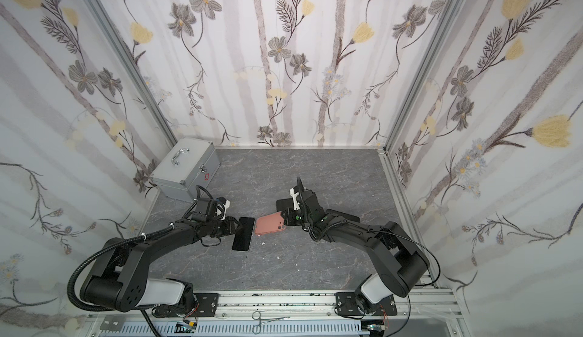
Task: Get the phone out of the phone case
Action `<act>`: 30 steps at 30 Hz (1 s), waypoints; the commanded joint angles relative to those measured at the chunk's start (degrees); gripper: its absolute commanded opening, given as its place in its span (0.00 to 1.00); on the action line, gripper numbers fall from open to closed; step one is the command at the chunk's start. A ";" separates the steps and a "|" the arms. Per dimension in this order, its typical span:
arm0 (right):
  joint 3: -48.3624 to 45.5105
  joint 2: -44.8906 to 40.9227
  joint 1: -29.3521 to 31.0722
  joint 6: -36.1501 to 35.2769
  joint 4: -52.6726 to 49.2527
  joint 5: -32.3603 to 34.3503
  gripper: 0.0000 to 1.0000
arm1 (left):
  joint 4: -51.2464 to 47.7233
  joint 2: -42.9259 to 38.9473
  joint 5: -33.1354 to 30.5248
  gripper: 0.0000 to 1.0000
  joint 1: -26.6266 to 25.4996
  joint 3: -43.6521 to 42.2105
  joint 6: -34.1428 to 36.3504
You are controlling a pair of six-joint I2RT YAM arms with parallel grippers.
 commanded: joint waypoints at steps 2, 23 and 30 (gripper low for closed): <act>0.67 -3.36 -0.08 -4.30 -0.94 1.30 0.00 | -0.16 -4.90 -3.48 0.42 0.28 -0.78 -0.44; 16.46 -17.63 -9.89 -24.82 -34.74 -20.89 0.00 | -0.28 -19.60 -5.48 0.48 -21.75 17.49 34.22; 19.08 -18.68 -10.54 -28.96 -40.52 -24.55 0.00 | -0.31 -12.91 -0.32 0.49 -25.14 22.78 40.09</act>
